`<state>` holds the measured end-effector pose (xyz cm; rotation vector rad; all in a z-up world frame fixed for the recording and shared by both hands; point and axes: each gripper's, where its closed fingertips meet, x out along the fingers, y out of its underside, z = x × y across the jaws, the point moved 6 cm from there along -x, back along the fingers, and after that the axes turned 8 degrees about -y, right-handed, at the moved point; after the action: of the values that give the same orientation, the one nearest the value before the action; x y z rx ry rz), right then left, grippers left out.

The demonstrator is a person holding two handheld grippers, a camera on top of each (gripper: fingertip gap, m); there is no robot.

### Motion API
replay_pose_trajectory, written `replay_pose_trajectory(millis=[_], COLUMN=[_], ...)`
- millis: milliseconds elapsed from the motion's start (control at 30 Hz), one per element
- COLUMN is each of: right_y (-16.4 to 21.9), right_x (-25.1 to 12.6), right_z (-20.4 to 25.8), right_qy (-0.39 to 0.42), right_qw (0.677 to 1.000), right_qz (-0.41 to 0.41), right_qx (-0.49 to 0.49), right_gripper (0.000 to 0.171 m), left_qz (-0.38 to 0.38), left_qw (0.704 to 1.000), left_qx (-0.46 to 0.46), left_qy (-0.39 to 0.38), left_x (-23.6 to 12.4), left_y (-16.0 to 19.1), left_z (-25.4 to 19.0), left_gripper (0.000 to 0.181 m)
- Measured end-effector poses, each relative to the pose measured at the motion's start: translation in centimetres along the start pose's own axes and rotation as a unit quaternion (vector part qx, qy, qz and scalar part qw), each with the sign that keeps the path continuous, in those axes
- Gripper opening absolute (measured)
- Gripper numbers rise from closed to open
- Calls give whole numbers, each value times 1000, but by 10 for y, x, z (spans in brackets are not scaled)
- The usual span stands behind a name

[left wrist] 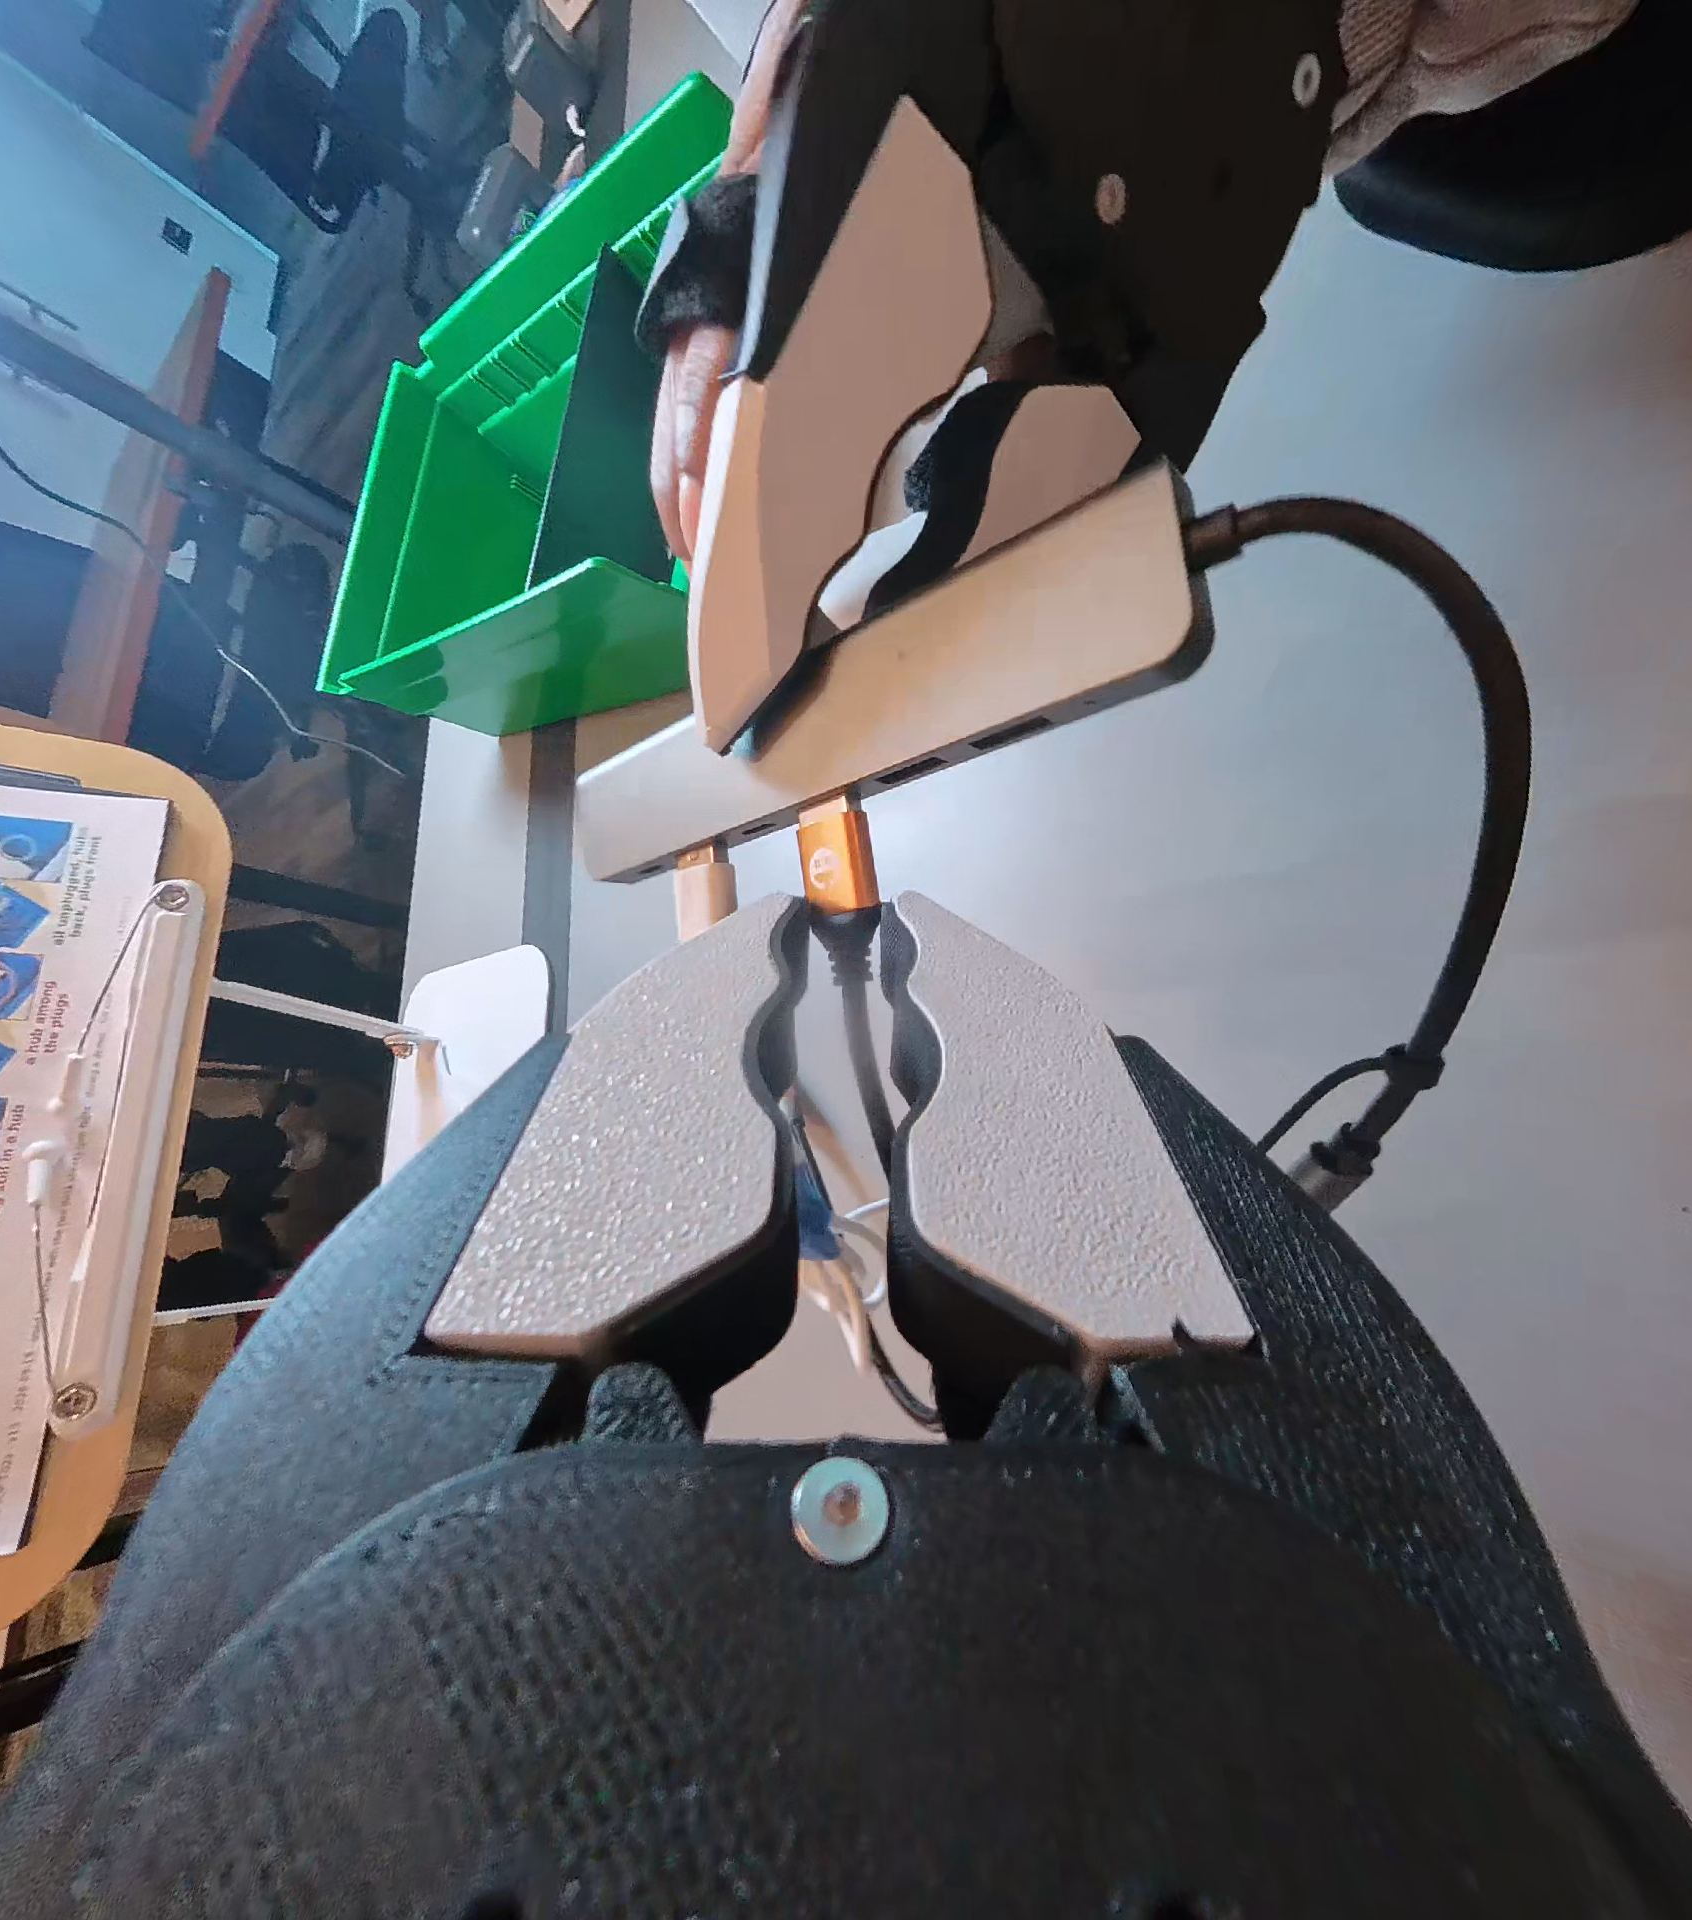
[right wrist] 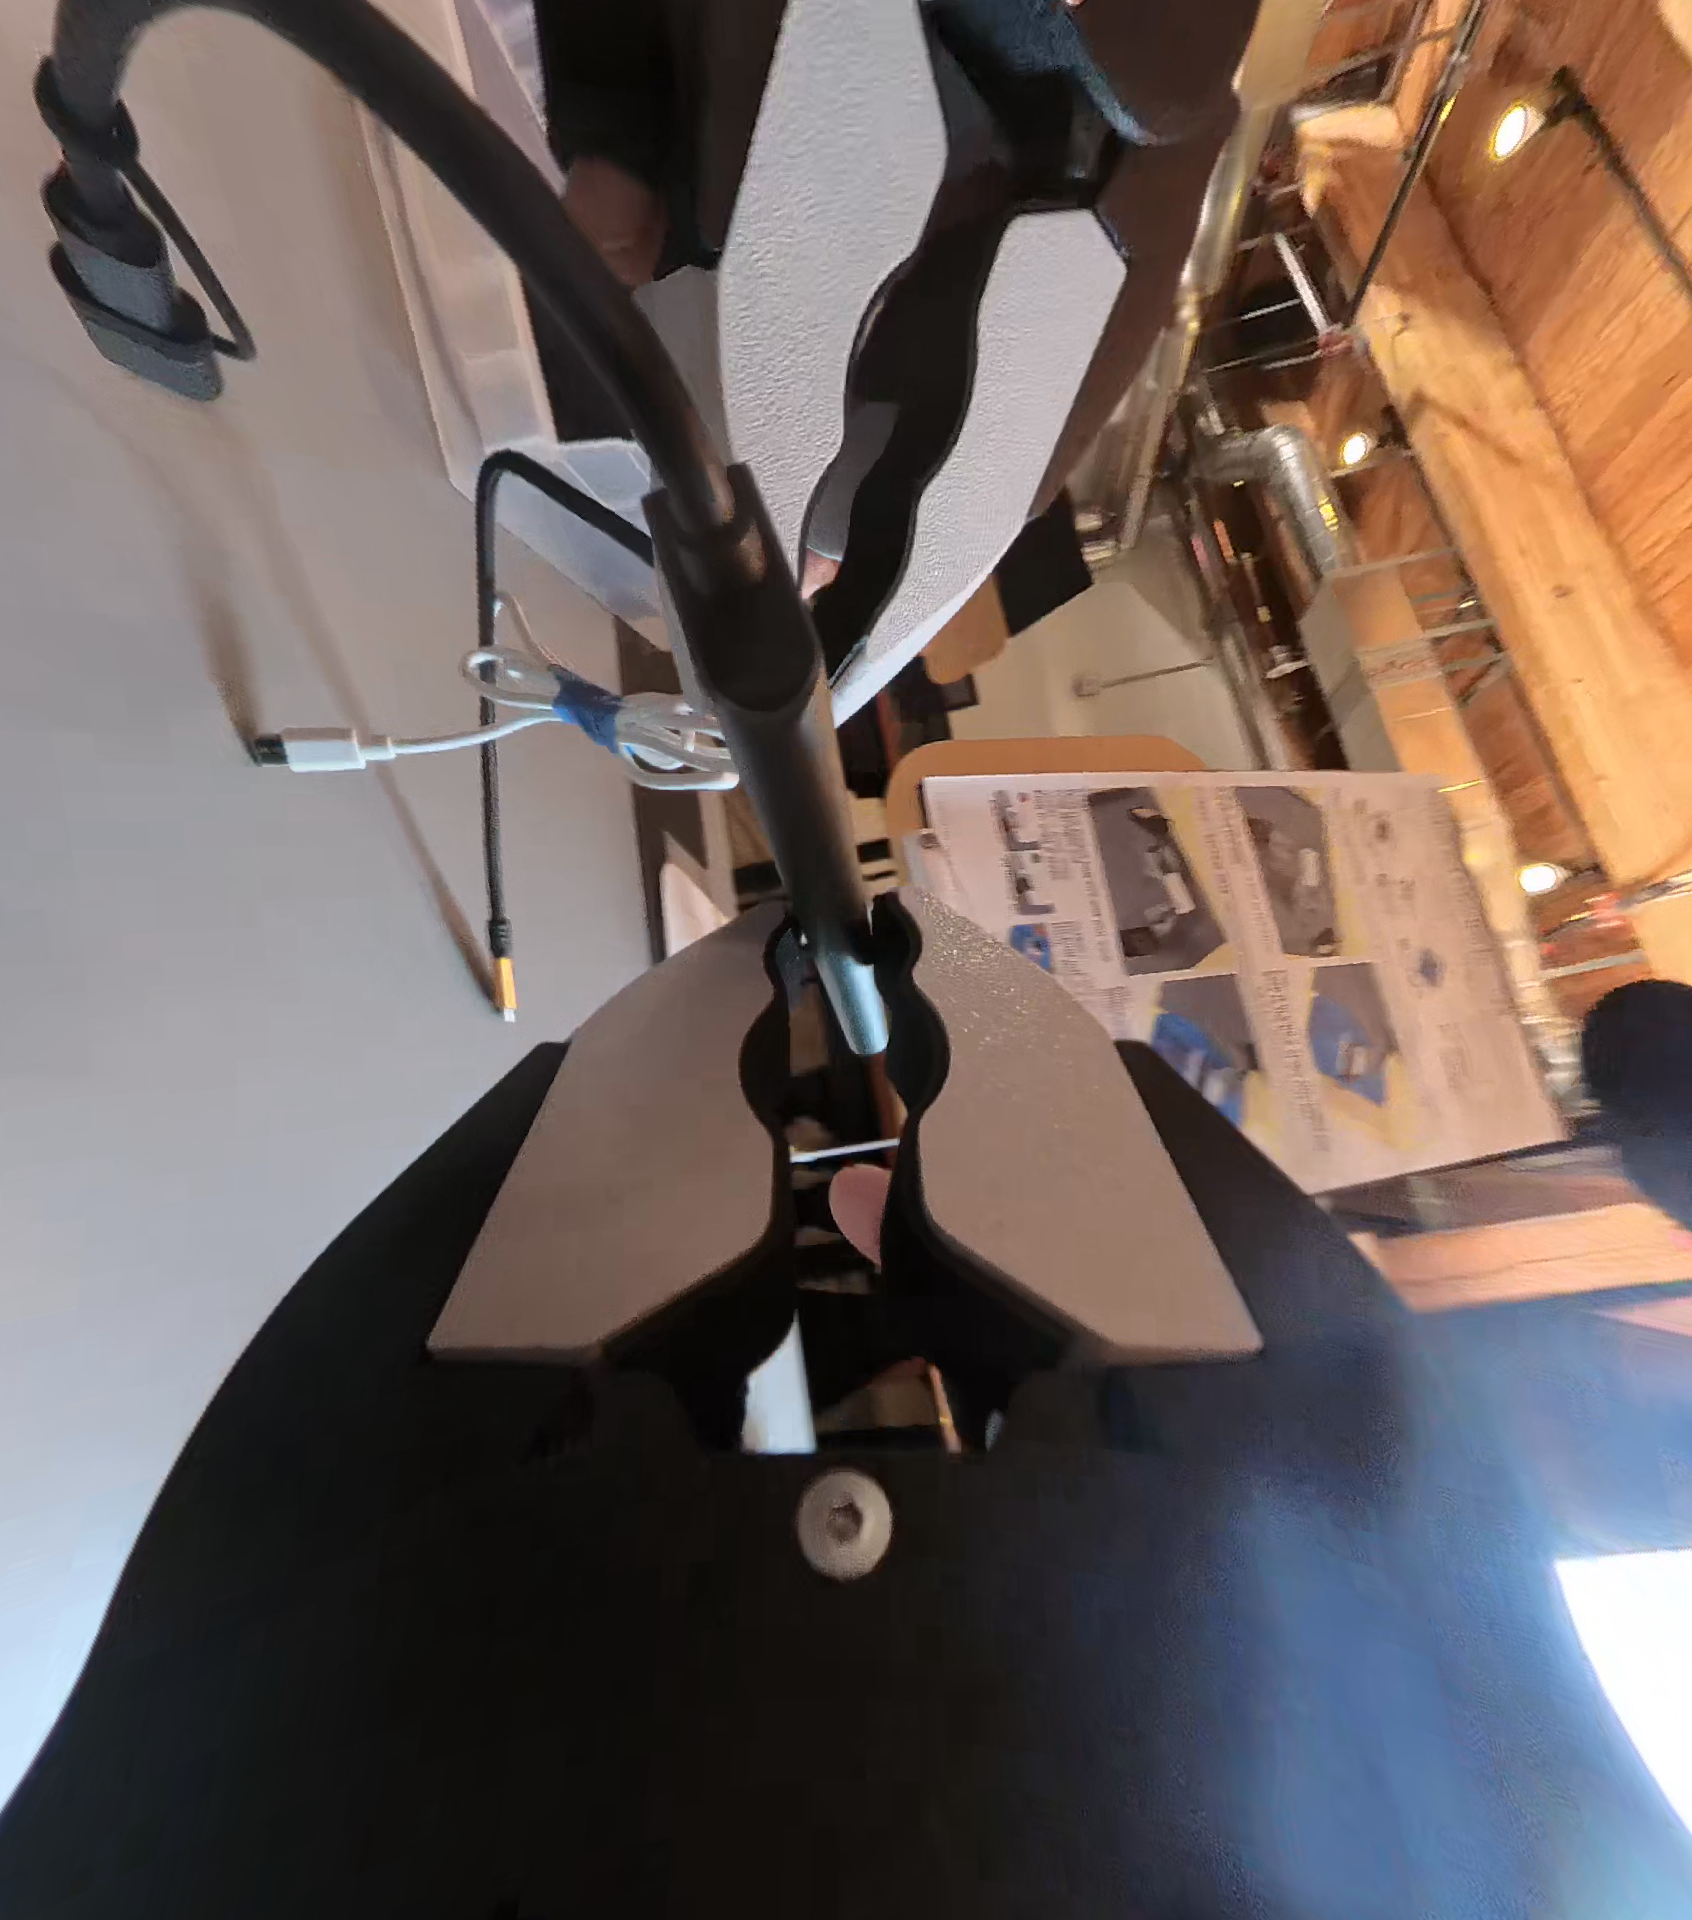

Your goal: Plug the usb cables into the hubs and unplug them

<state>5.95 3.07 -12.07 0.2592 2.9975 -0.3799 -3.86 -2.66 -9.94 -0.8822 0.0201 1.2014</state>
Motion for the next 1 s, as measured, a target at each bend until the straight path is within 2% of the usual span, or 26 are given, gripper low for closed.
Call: replay_pose_trajectory(millis=[100,200,367,500,667,767,867,1000], right_y=[6,10,1,1,1,3,5,8], right_x=[1,0,-5,-9,-11,-10,-11,-12], right_z=[0,-4,-8,-6,-10,-10,-6,-8], right_qy=[-54,-109,-235,-302,-329,-327,-348,-365], right_qw=[992,966,877,832,793,786,783,761], right_qz=[-35,-78,-159,-180,-204,-204,-189,-192], right_qx=[105,222,387,428,471,483,480,501], right_gripper=[13,13,10,10,11,13,12,10], left_qz=[-5,-19,-26,-55,-86,-48,-49,-81], left_qw=[1000,1000,998,990,963,940,919,901], left_qx=[1,-11,-48,-92,-202,-277,-315,-348], left_qy=[0,-8,24,87,157,195,231,244], left_x=[0,-2,-1,0,0,10,17,21], left_y=[-2,-5,0,-2,0,4,4,4], left_z=[0,3,1,-6,-4,-8,-14,-15], left_gripper=[11,9,8,8,8,8,8,8])
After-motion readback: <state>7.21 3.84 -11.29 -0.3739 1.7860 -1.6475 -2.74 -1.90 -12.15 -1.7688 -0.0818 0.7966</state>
